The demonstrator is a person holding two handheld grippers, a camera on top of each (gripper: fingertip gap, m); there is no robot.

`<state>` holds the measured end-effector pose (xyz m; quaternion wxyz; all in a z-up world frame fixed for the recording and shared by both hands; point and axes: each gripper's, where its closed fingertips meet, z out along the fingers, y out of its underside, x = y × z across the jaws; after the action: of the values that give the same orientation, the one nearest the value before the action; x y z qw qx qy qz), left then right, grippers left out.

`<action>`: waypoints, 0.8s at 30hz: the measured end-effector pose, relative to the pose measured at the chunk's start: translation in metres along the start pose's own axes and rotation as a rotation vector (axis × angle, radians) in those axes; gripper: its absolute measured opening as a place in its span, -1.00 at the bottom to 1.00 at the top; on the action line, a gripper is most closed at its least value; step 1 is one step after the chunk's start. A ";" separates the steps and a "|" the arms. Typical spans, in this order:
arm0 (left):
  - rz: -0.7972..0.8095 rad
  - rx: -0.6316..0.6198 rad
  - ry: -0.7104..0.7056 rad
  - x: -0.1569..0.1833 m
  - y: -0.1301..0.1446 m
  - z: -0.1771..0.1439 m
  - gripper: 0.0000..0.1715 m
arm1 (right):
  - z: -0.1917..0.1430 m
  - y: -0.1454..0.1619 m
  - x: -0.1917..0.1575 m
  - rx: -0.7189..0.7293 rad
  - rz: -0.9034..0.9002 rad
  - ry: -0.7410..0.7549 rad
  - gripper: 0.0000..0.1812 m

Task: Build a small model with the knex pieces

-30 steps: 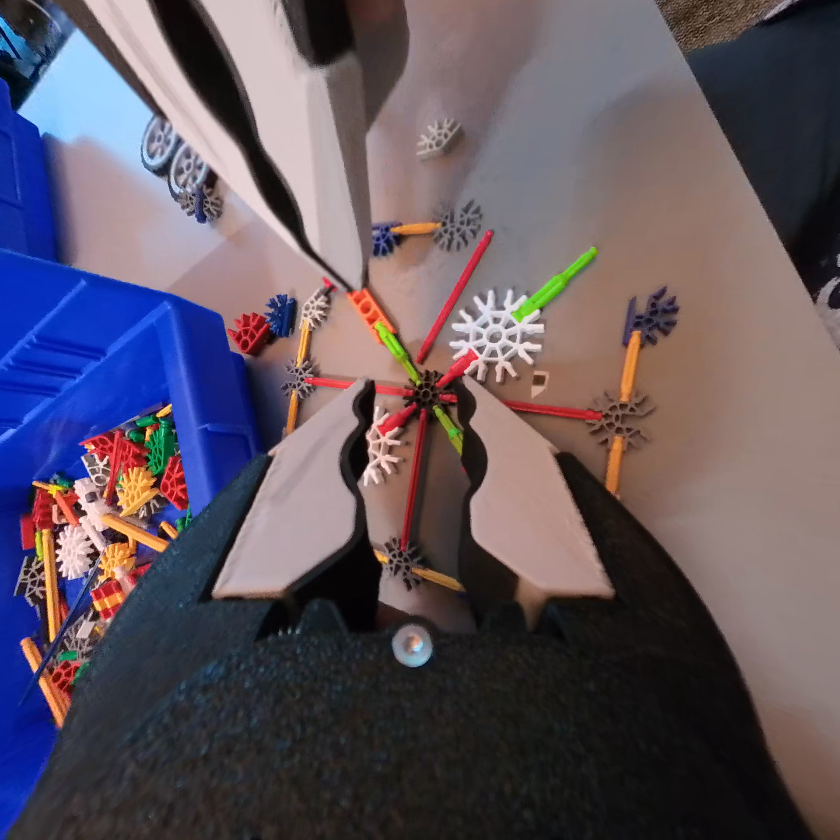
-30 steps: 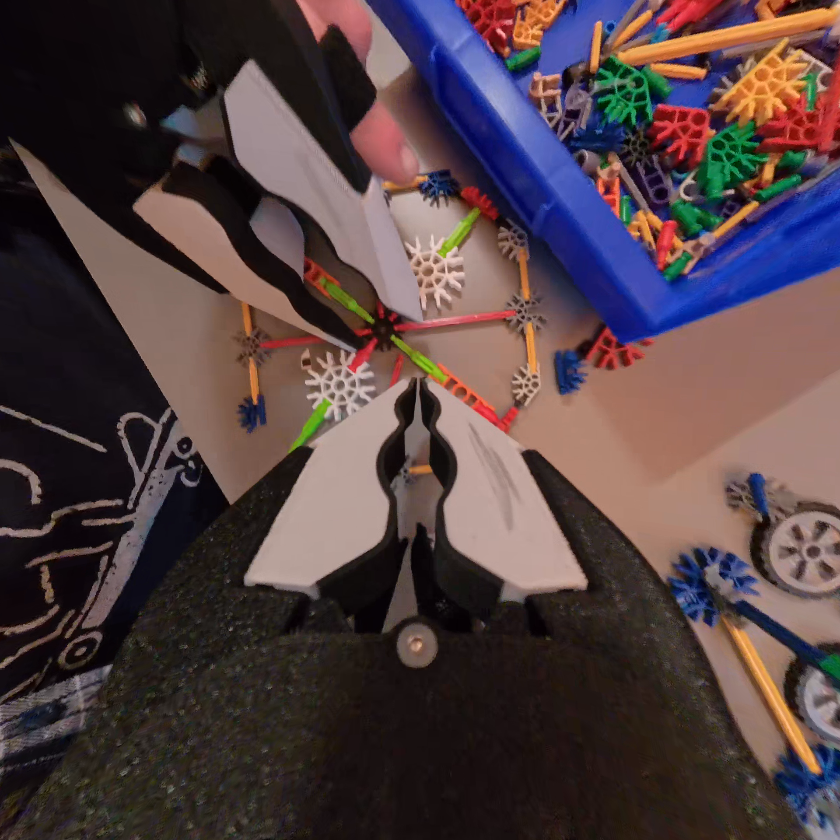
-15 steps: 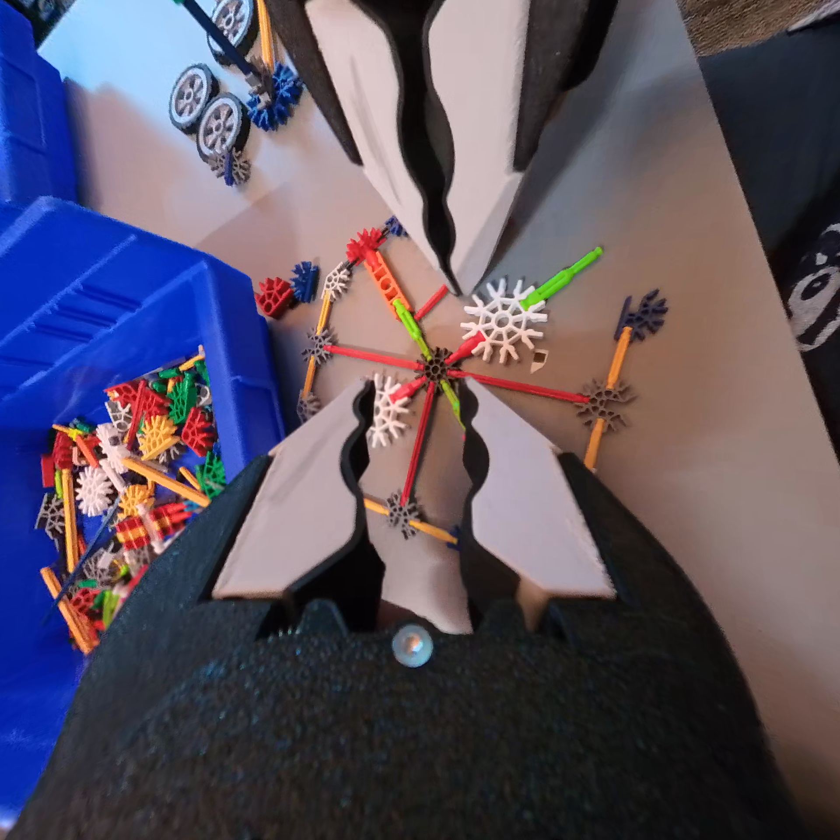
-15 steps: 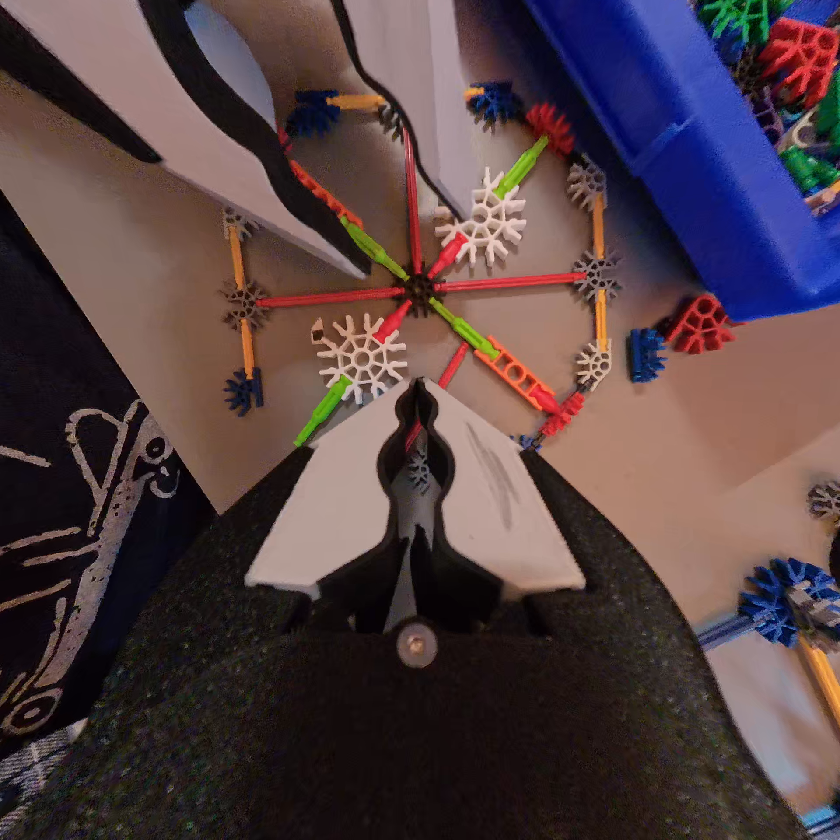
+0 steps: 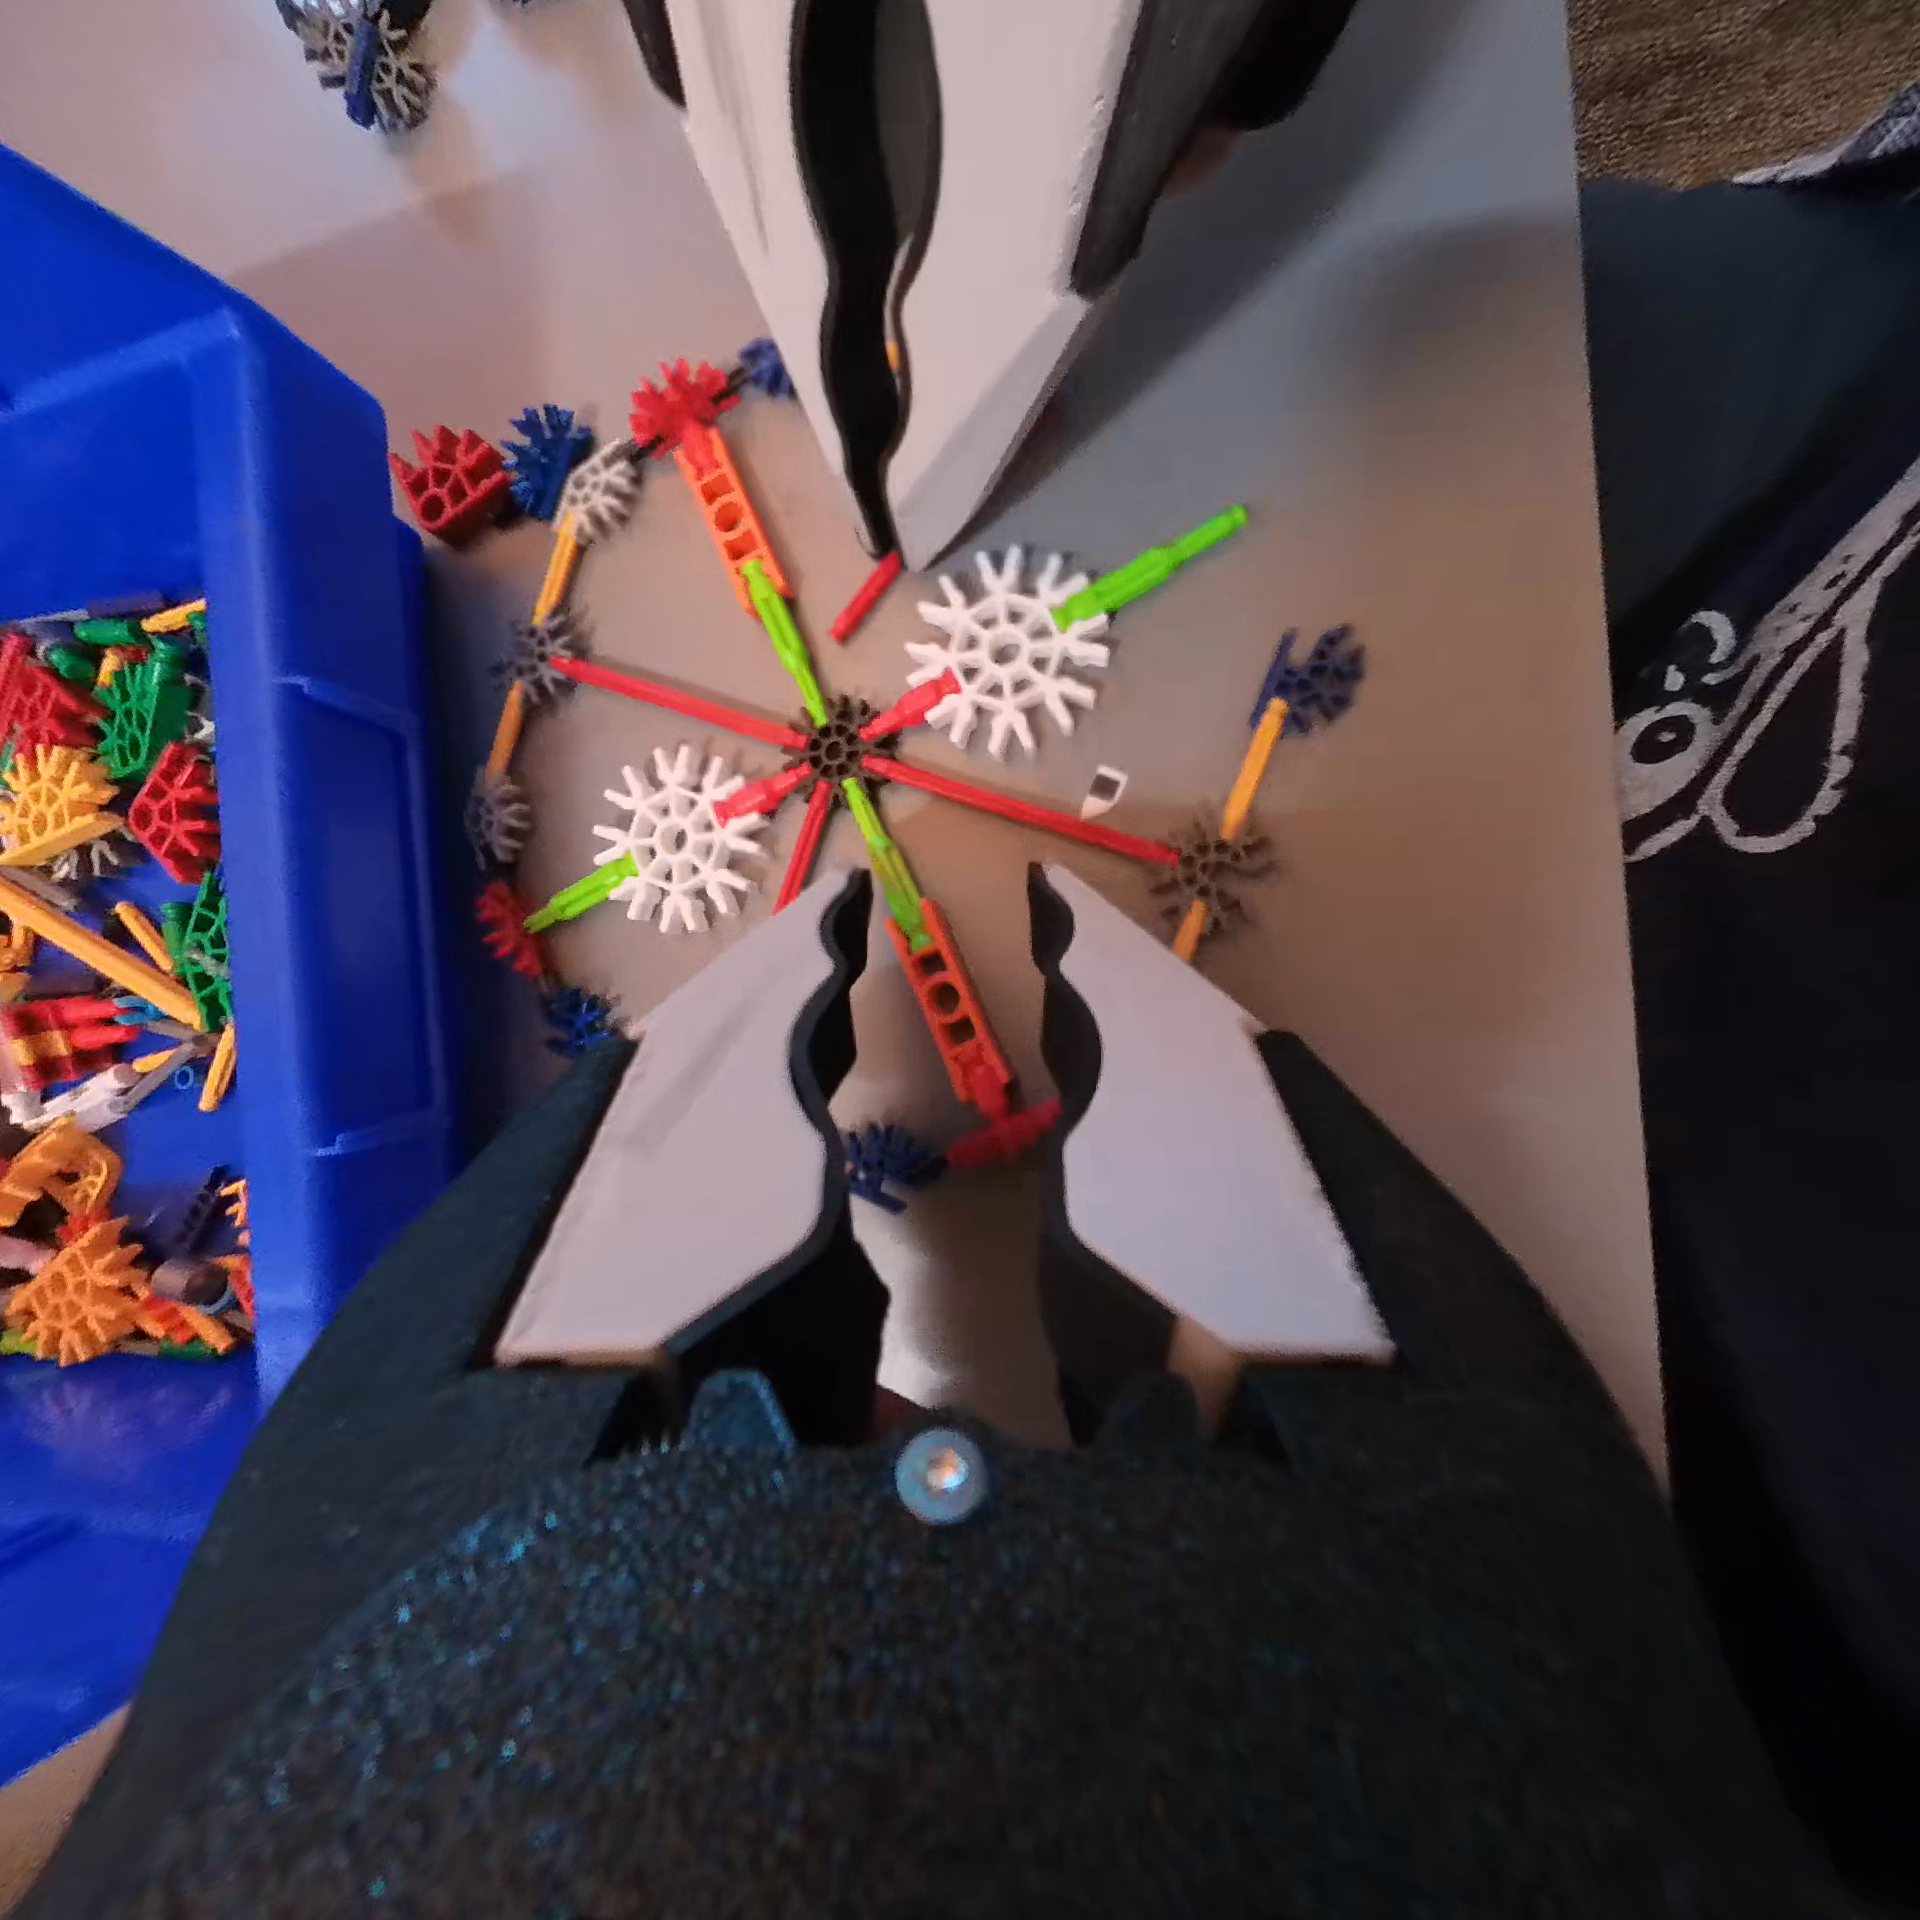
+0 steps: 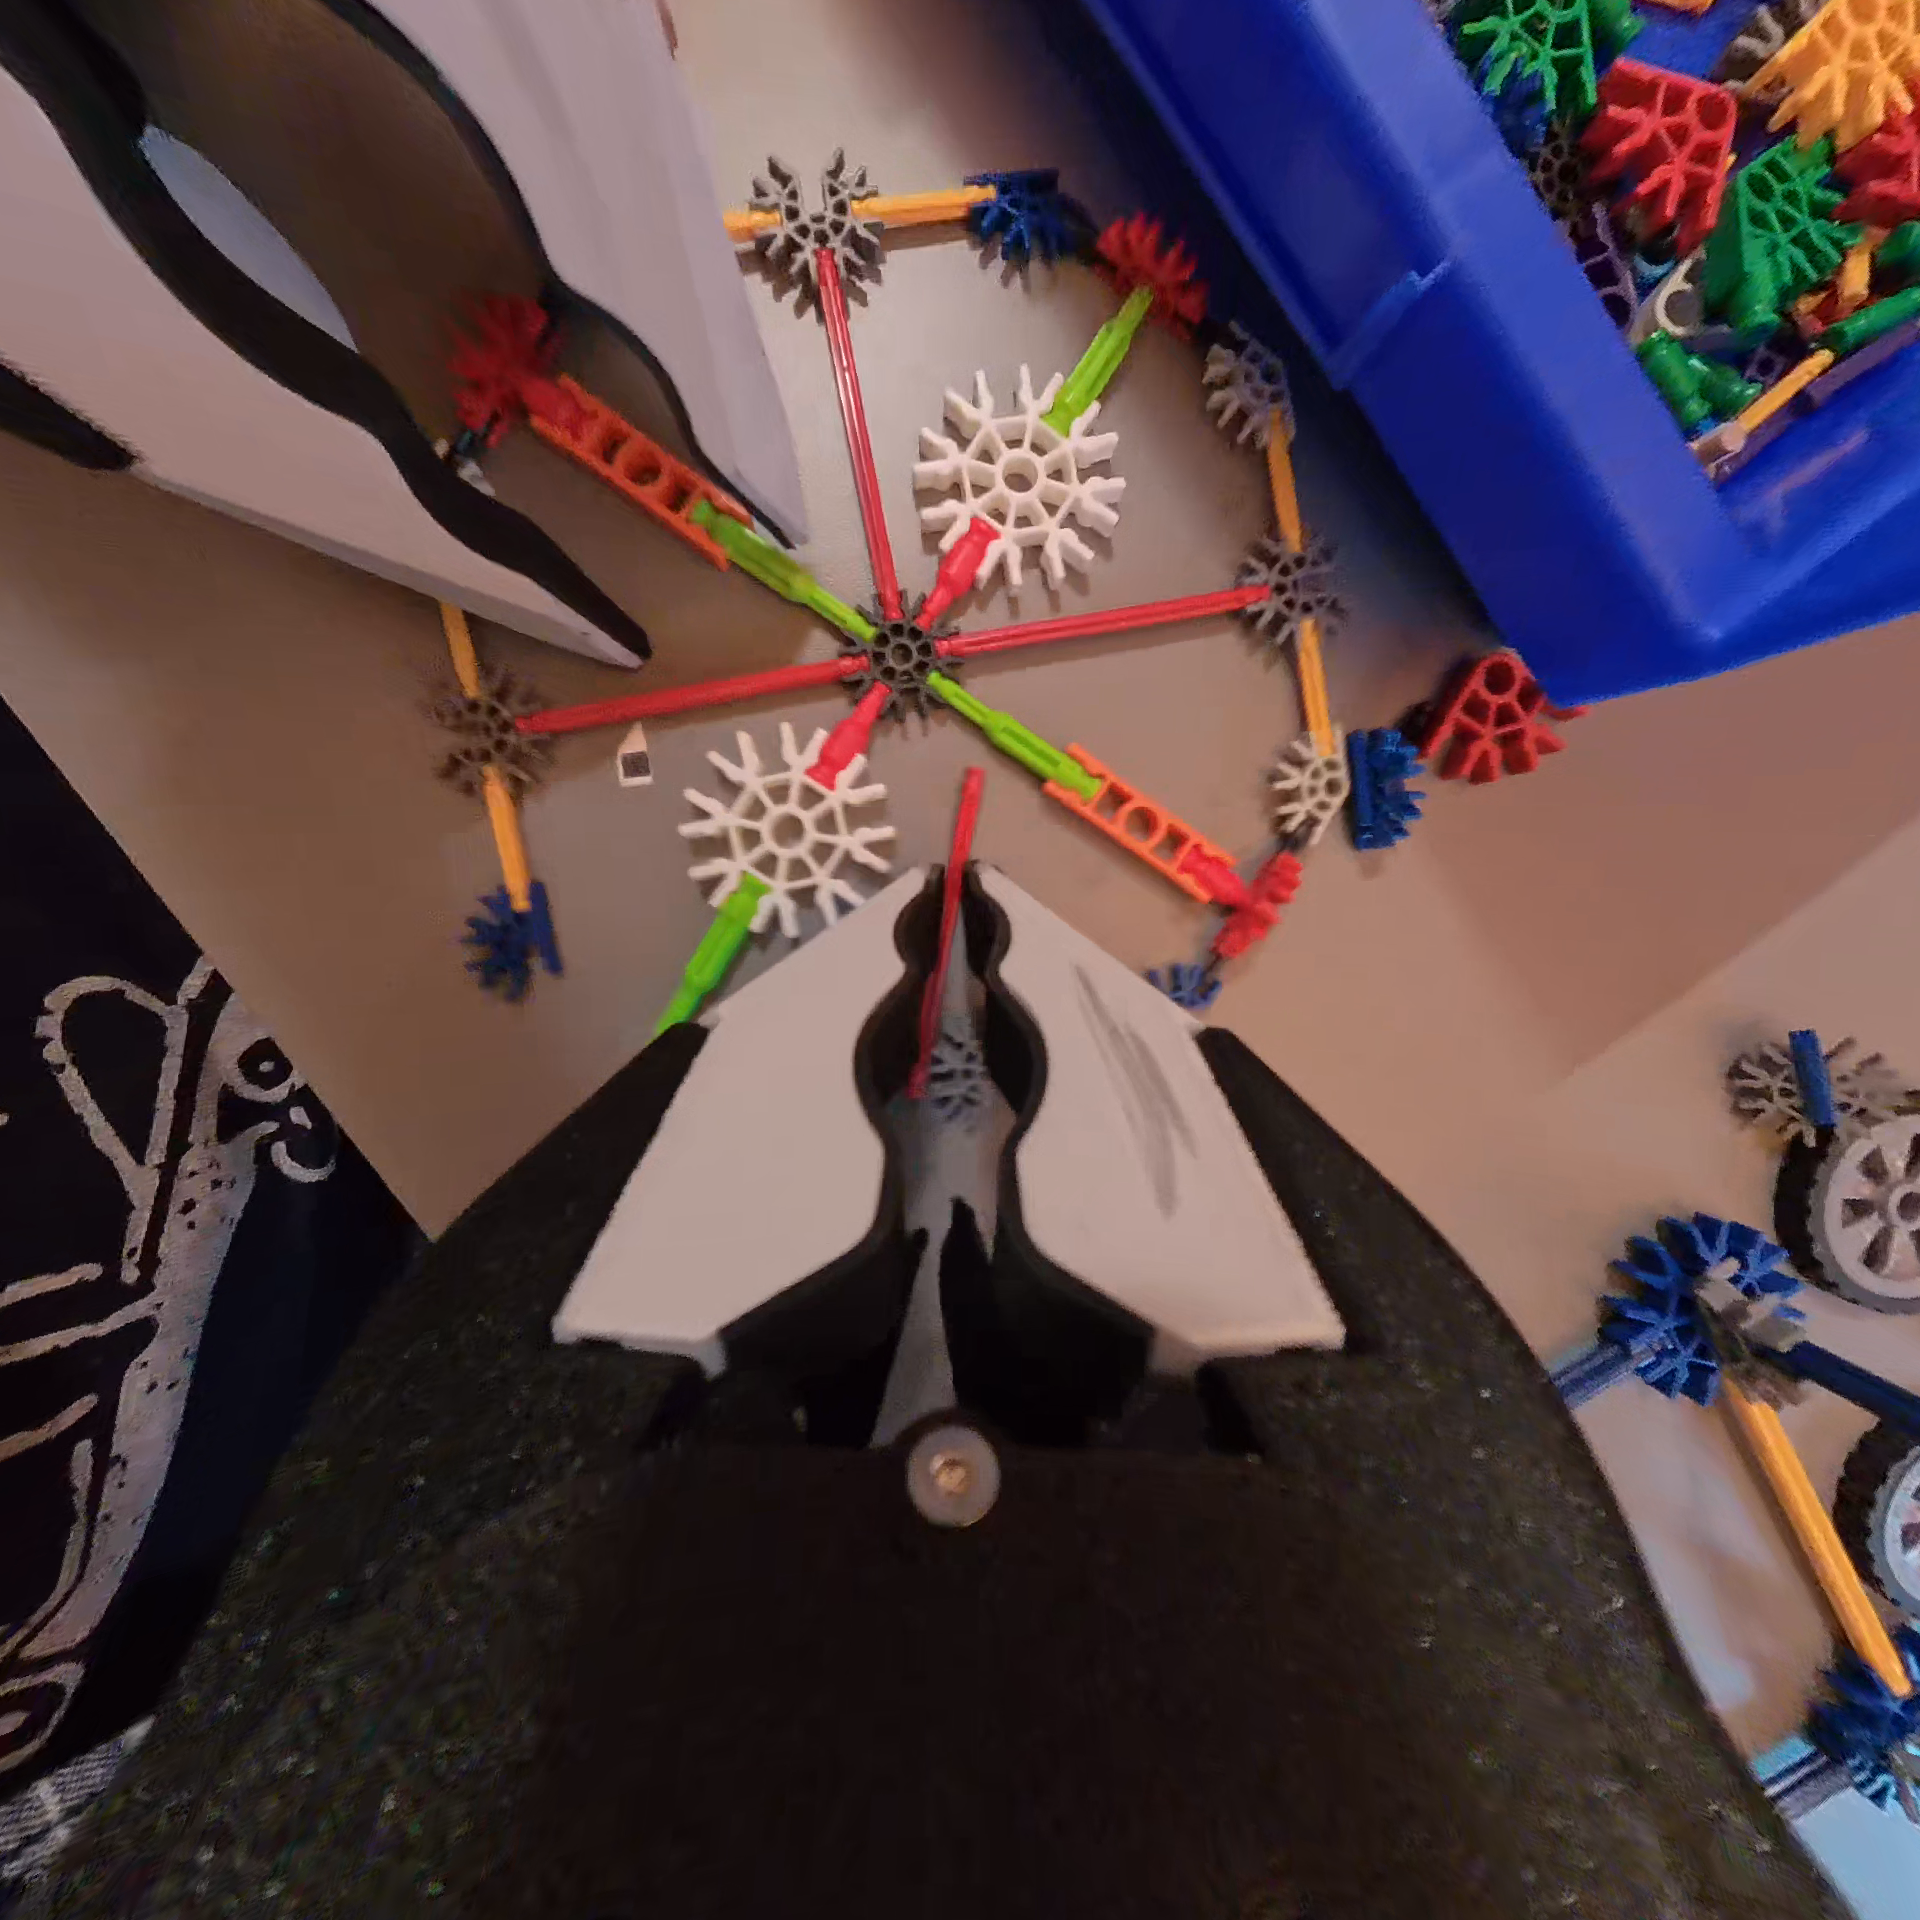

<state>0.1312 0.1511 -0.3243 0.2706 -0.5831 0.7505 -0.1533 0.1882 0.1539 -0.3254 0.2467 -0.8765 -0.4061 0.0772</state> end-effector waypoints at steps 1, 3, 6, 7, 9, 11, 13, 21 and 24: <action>-0.003 0.002 0.003 0.001 0.000 0.000 -0.69 | 0.000 0.000 0.000 0.004 0.005 -0.006 -0.99; -0.009 0.008 0.001 0.003 0.000 0.000 -0.72 | -0.001 0.001 -0.002 0.015 0.010 -0.036 -0.99; 0.004 0.023 0.000 0.006 0.000 -0.001 -0.76 | -0.005 0.002 -0.007 0.028 -0.019 -0.085 -0.99; 0.017 0.028 0.001 0.007 0.000 -0.002 -0.77 | -0.006 0.001 -0.009 0.038 -0.025 -0.102 -0.99; 0.038 0.032 0.004 0.010 0.000 -0.003 -0.78 | -0.009 -0.003 -0.013 0.054 -0.037 -0.126 -0.99; 0.045 0.041 0.010 0.012 0.000 -0.004 -0.79 | -0.012 -0.007 -0.013 0.063 -0.065 -0.117 -0.99; 0.069 0.055 0.031 0.017 0.000 -0.006 -0.79 | -0.013 -0.010 -0.015 0.079 -0.087 -0.130 -0.99; 0.058 0.070 0.037 0.019 0.001 -0.008 -0.79 | -0.002 -0.007 -0.016 0.038 -0.174 -0.135 -0.99; 0.062 0.069 0.038 0.020 0.001 -0.008 -0.79 | -0.002 -0.007 -0.015 0.018 -0.199 -0.138 -0.98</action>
<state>0.1221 0.1317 -0.3226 0.2809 -0.5467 0.7676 -0.1818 0.1742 0.1457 -0.3215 0.2324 -0.8222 -0.5065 0.1162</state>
